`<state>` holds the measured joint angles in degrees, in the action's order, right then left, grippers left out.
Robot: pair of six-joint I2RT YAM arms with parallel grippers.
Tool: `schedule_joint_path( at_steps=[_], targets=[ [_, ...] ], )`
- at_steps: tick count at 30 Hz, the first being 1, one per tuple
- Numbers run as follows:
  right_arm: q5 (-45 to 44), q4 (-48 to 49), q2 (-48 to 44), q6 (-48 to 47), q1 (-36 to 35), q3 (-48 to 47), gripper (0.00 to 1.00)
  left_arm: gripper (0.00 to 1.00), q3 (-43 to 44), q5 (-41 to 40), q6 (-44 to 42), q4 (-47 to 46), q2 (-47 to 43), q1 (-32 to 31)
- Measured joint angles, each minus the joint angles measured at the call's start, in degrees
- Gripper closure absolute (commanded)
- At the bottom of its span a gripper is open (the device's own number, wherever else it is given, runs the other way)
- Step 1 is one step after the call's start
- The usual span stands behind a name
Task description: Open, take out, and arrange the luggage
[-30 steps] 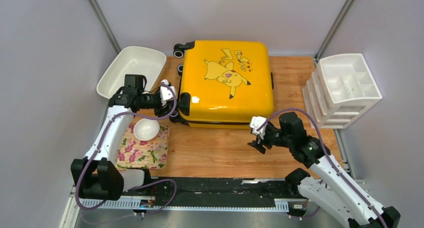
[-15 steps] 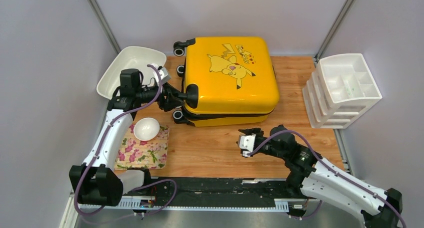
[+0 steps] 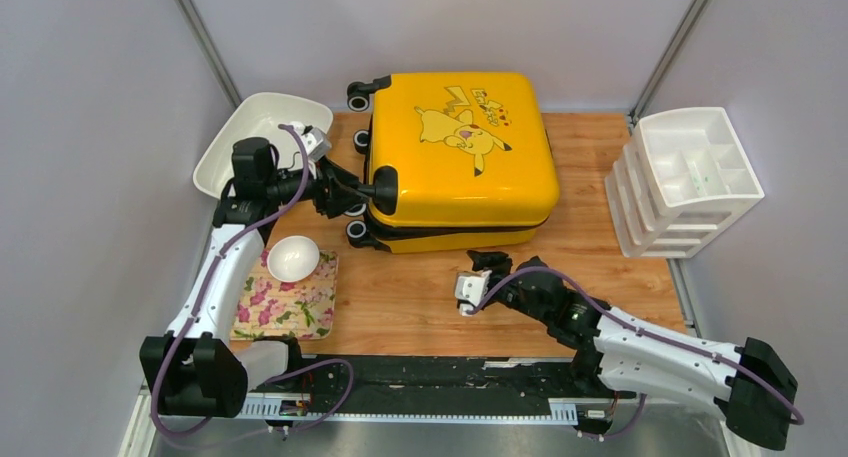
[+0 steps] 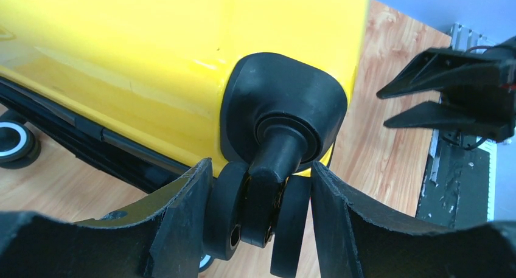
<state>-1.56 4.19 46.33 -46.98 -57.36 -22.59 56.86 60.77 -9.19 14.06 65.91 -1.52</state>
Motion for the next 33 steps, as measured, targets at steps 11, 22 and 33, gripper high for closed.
schedule_joint_path(
  at_steps=[11, 22, 33],
  targets=[
    [-6.2, 10.5, 8.0, -5.9, -2.3, 4.0, 0.46, 1.00, 0.0, -1.5, 4.7, -3.0, -0.1, 1.8],
    [-9.7, 4.3, 9.2, -2.8, 8.9, -1.8, 0.29, 0.54, 1.5, -7.6, 3.8, -14.6, -2.5, 4.2],
    [0.7, -32.9, -14.0, 12.3, 14.3, -23.4, 0.11, 0.19, 11.0, 0.1, -29.7, 21.9, 4.3, 4.0]
  ],
)
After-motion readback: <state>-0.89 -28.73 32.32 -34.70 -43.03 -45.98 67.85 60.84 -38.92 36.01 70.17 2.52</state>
